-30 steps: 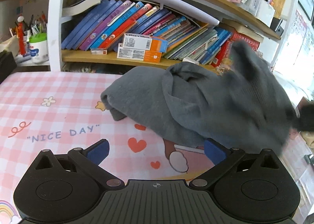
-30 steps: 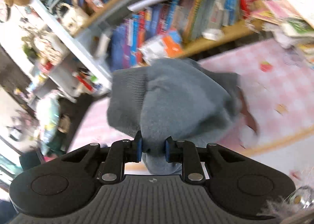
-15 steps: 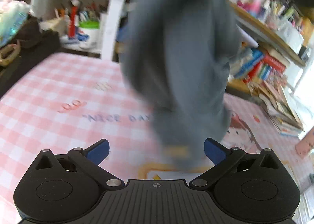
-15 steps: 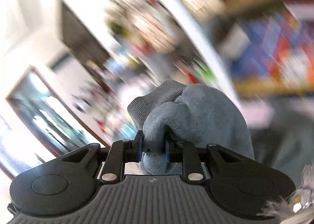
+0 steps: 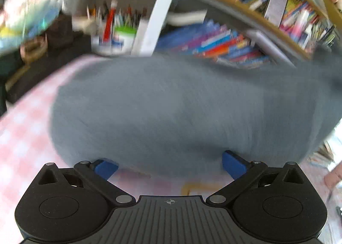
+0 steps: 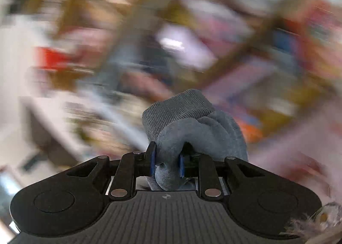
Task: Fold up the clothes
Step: 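Lift the sweatshirt with the right tool and shake it out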
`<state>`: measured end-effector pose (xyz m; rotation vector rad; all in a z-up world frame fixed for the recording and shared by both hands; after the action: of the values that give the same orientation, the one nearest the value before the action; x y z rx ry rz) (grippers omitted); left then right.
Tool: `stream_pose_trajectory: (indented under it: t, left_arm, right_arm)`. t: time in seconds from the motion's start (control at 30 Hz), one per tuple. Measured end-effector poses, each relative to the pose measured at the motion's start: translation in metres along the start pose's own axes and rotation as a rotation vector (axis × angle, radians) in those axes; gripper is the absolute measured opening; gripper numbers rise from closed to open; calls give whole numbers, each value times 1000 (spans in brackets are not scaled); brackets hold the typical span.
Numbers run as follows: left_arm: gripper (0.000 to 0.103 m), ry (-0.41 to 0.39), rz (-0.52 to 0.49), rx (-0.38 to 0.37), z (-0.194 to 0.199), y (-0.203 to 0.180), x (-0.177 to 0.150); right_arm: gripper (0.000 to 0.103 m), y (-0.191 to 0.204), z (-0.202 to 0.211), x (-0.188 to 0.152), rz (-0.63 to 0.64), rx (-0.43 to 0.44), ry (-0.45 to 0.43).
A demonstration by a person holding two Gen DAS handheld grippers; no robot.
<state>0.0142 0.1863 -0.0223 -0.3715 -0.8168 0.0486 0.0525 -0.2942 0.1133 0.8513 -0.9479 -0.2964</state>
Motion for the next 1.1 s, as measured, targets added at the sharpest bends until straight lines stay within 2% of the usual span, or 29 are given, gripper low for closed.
stream_pose_trajectory:
  t: [0.1, 0.17, 0.2, 0.3, 0.37, 0.43, 0.47, 0.5, 0.53, 0.57, 0.67, 0.73, 0.8, 0.87, 0.9, 0.97, 1.0, 1.07, 1.1]
  left_arm:
    - [103, 69, 45, 17, -3, 13, -11]
    - [103, 96, 58, 24, -4, 19, -11]
    - [103, 102, 71, 27, -5, 21, -10]
    - [103, 107, 117, 48, -12, 28, -6]
    - [101, 104, 146, 68, -21, 31, -1]
    - [86, 90, 176, 81, -31, 35, 6]
    - [66, 91, 196, 94, -39, 38, 11]
    - [42, 98, 214, 107, -46, 41, 16]
    - [36, 105, 224, 104, -55, 44, 22]
    - [24, 109, 219, 76, -64, 45, 30]
    - [18, 69, 177, 29, -79, 38, 69]
    - [17, -36, 196, -8, -70, 36, 98]
    - [16, -153, 237, -55, -53, 35, 125]
    - [16, -270, 280, -94, -26, 45, 136]
    - [17, -281, 280, -81, -19, 54, 132]
    - [23, -230, 250, 0, -18, 77, 114]
    - [30, -175, 226, 42, -22, 88, 103]
    - [33, 61, 178, 142, -44, 112, 66]
    - [40, 155, 162, 188, -51, 122, 49]
  right_arm:
    - [19, -109, 14, -37, -211, -327, 76]
    - [19, -165, 31, -60, -346, -468, 73]
    - [19, -180, 41, -67, -380, -494, 43]
    - [20, -197, 62, -73, -463, -442, -14]
    - [22, -194, 60, -72, -448, -442, -3]
    - [22, -190, 57, -71, -420, -447, 10]
    - [22, -189, 59, -72, -407, -448, 16]
    - [22, -190, 63, -73, -394, -448, 22]
    - [22, -189, 63, -72, -378, -447, 28]
    - [22, -188, 59, -69, -359, -445, 35]
    - [20, -181, 36, -48, -291, -415, 54]
    - [19, -170, 20, -27, -267, -348, 45]
    - [19, -153, 13, -13, -264, -245, 13]
    - [19, -137, 13, -6, -271, -137, -27]
    - [19, -137, 15, -8, -281, -119, -33]
    - [24, -146, 16, -17, -310, -146, -5]
    - [27, -158, 15, -25, -332, -203, 30]
    - [32, -181, 15, -41, -373, -324, 92]
    - [35, -190, 19, -47, -381, -389, 105]
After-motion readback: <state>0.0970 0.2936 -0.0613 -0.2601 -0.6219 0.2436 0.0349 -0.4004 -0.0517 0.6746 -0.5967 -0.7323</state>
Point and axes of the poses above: each gripper's, at about its wrist camera, not at the fingertips, and z roughly against the way its jaws point, y to its left, x to its top, the point moved 4 cm from there along -z, roughly the way its jaws point
